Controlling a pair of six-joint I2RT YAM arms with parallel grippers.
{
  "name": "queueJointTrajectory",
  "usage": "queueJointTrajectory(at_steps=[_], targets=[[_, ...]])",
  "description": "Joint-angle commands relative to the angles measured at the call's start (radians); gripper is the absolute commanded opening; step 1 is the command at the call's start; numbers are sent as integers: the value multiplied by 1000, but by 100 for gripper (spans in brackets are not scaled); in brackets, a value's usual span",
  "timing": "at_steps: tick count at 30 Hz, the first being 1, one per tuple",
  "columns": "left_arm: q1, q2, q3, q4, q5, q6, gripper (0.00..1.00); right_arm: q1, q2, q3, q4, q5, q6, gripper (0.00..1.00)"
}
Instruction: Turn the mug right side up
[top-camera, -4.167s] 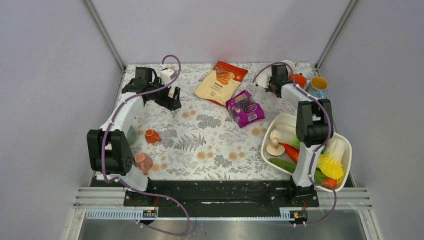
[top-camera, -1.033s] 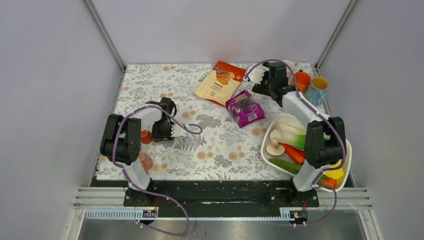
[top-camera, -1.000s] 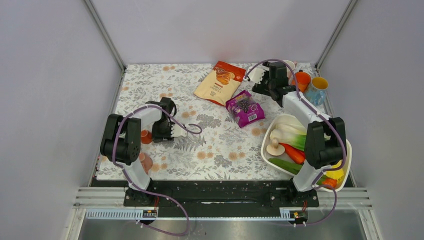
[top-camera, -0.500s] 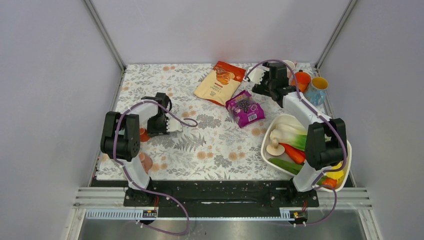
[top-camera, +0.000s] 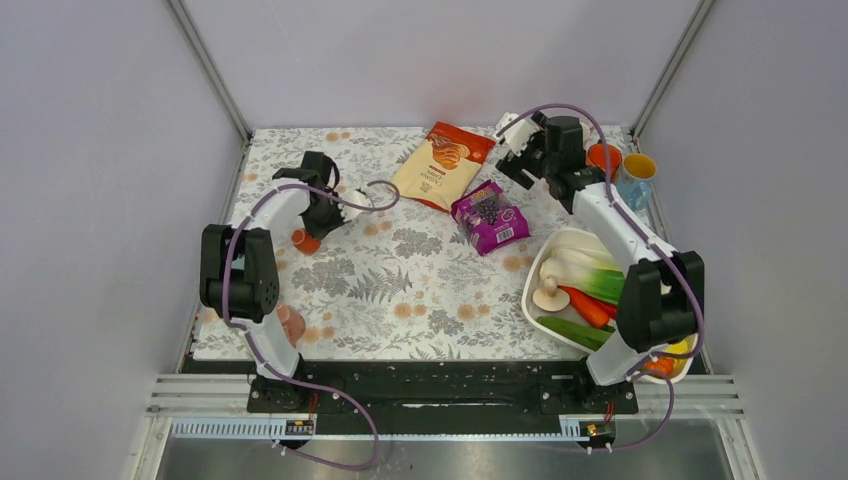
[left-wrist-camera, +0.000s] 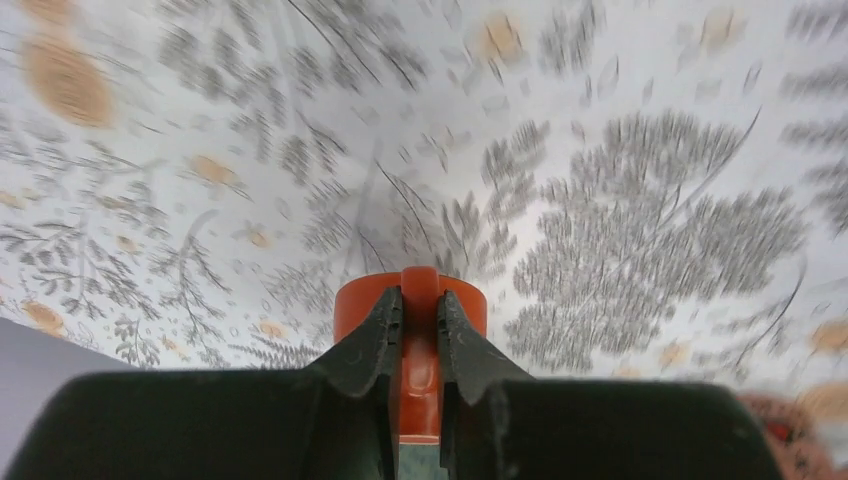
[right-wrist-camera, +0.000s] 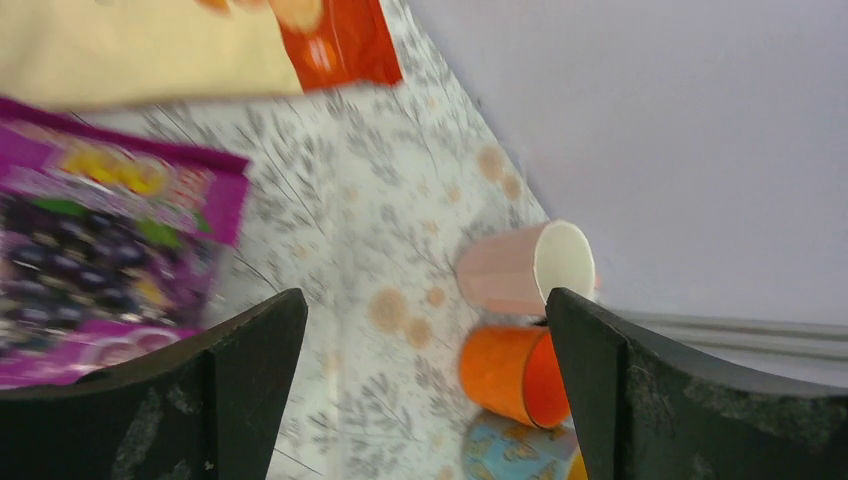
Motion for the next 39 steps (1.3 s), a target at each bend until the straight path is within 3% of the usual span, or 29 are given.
queueJointTrajectory(at_steps=[1,4,8,11,19,24,34,39], targets=[[12,-103,72,141,271,-279,0,22,-160,3,87,-324,366,99],[26,-154,69,220,411,-457,0,50,-196,-100,269,-588,532,99],[71,-181,89,267,702,-635,0,164,-182,-199,414,-821,551,99],[98,-179,87,367,871,-847,0,249,-118,-225,528,-858,637,100],[100,-237,42,614,1092,-1190,0,360,63,-173,787,-879,993,100],[99,-270,37,644,1130,-1246,0,403,95,-134,765,-823,970,99],[99,-317,-25,710,1179,-1297,0,416,133,-86,755,-859,930,93],[99,-323,-36,842,1207,-1429,0,429,162,-54,746,-878,936,84]])
